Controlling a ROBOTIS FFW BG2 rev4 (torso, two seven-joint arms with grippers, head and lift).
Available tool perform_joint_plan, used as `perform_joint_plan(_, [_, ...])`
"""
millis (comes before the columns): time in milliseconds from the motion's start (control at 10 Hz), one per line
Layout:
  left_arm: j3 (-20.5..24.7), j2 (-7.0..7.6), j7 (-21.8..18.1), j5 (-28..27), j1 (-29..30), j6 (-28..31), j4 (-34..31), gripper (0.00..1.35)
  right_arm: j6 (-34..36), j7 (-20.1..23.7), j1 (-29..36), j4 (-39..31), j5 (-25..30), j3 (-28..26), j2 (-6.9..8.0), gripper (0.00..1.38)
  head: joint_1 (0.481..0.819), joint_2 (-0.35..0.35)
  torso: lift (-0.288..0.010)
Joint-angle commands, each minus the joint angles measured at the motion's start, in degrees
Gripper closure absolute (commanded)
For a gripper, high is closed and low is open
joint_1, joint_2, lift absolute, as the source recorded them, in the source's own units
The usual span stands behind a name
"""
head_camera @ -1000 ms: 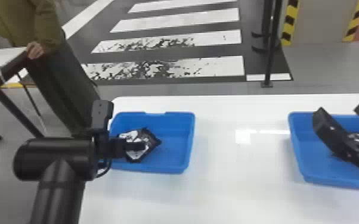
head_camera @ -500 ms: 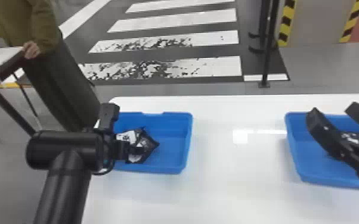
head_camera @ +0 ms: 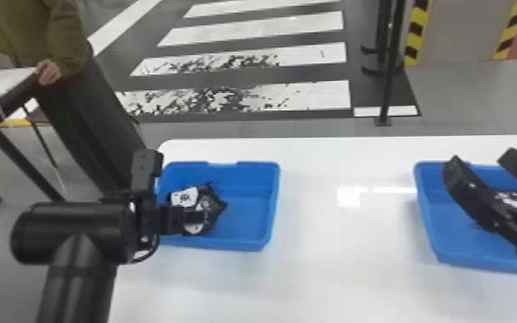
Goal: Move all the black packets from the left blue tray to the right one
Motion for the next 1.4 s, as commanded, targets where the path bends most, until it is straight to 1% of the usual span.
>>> perform_joint_plan(0, [2.5,-0.29,-0.1,3.3,4.2,0.7,-9.9,1.15,0.0,0.0,-0.2,0.0,0.0,0.1,0.08,0.20,0.695,0.237,-0.140])
perform_joint_plan(200, [2.9,-0.29,-0.6,8.1,7.6,-0.1,-17.9,1.15,0.8,1.0,-1.2,0.1,-0.8,0.8,-0.01,0.20,0.695,0.228,-0.140])
perform_joint_plan(400, [0.2,-0.56,-1.8,15.3,8.9,-5.3,-19.6,1.15,3.0,4.0,-4.2,2.9,-2.9,3.1,-0.27,0.20,0.695,0.199,-0.140])
perform_joint_plan(600, [-4.6,-0.73,-2.3,22.1,9.0,-8.4,-19.7,1.15,4.8,6.5,-7.6,6.9,-6.3,6.1,-0.89,0.20,0.695,0.152,-0.140])
perform_joint_plan(800, [-8.8,-0.65,-2.4,26.3,8.9,-9.7,-19.7,1.15,5.8,6.6,-9.9,9.0,-6.9,7.6,-1.41,0.19,0.695,0.114,-0.140])
perform_joint_plan(900, [-11.2,-0.56,-2.4,27.2,8.4,-10.1,-19.7,1.15,5.8,6.7,-11.6,11.5,-7.4,7.6,-1.76,0.20,0.695,0.086,-0.140])
perform_joint_plan(1100, [-15.2,-0.56,-2.4,29.5,7.3,-11.8,-19.7,1.15,6.6,6.8,-13.0,12.7,-7.8,8.0,-2.20,0.20,0.695,0.021,-0.140])
perform_joint_plan(1300, [-16.7,-0.47,-2.4,30.5,6.3,-12.2,-19.7,1.15,6.8,6.8,-13.7,13.4,-9.4,10.6,-2.20,0.20,0.695,-0.009,-0.140])
